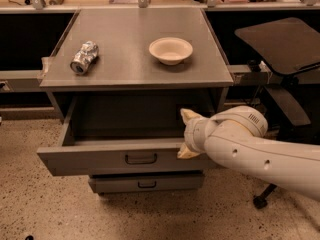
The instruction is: Close top drawer
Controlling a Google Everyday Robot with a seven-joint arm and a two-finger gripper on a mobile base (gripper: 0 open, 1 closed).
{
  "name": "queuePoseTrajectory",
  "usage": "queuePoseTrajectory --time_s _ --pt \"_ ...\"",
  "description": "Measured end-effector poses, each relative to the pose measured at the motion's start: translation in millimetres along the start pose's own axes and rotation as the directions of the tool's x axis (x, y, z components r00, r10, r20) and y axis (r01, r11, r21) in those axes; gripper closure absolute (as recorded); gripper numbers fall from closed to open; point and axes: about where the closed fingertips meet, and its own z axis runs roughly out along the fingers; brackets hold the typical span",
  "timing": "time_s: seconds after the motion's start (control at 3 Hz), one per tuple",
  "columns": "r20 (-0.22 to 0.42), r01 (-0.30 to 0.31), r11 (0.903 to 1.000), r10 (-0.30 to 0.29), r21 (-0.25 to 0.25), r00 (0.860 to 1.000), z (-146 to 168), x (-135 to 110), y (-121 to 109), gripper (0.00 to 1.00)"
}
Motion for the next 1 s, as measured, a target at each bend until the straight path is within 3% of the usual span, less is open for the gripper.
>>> queuePoseTrajectory --time_s 0.33,0.67,1.0 --pt "0.072 -0.047 0.9989 0.048 -0.008 0.996 36 -4 -22 0.02" --pt "0.145 -0.183 0.9750 0.201 -0.126 0.969 60 4 -11 0.03" --pt "0.217 -0.262 0.9414 0.307 -0.213 0.927 62 9 -8 0.04"
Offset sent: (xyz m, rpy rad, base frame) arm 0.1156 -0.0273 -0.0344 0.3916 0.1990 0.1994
